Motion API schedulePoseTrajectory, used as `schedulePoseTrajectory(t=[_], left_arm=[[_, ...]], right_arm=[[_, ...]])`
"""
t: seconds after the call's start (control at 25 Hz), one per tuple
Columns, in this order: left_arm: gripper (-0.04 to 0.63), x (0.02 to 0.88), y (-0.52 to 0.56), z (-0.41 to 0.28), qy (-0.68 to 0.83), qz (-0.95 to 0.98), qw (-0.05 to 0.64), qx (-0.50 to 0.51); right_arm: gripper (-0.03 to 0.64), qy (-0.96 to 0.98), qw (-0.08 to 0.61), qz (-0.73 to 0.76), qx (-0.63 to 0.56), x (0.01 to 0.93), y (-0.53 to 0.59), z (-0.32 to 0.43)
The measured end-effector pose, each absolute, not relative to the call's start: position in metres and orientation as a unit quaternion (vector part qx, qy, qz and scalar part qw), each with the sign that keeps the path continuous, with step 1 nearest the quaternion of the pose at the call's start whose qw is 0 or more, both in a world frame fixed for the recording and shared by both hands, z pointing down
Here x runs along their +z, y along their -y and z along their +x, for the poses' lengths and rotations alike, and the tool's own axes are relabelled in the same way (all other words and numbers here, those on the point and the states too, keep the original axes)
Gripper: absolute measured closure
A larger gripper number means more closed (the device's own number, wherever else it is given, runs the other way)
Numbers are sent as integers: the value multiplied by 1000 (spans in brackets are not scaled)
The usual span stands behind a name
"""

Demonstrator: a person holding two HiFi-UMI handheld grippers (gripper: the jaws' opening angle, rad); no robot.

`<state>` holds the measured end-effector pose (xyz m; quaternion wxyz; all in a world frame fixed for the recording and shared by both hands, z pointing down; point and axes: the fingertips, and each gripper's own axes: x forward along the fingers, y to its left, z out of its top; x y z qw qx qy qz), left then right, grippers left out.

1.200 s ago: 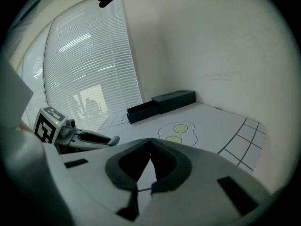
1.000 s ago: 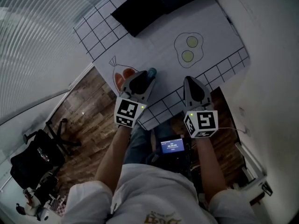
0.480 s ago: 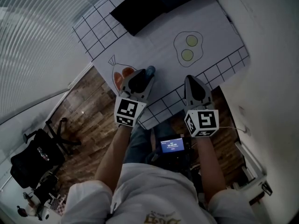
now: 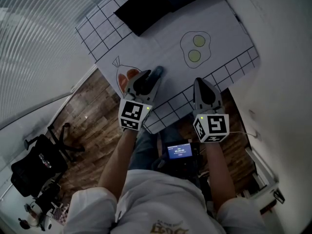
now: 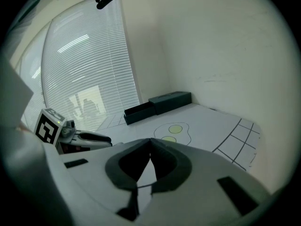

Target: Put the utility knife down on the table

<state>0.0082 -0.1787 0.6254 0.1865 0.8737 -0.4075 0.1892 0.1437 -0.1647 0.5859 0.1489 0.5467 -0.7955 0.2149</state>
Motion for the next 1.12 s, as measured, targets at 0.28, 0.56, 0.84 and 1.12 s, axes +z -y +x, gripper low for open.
schedulePoseTrajectory(t=[0.28,0.56,0.84,1.12], left_arm=[[491,617,176,5,411,876,169,189],[588,604,172,-1,407,881,146,192],[588,593,169,-7,406,882,140,193],[588,574,167,-18,409,884,124,188]], right_arm=[[609,795,145,550,211,580,163,144],[609,797,139,551,205,571,160,140],[609,799,134,552,197,558,158,135],[609,800,128,555,189,541,157,128]])
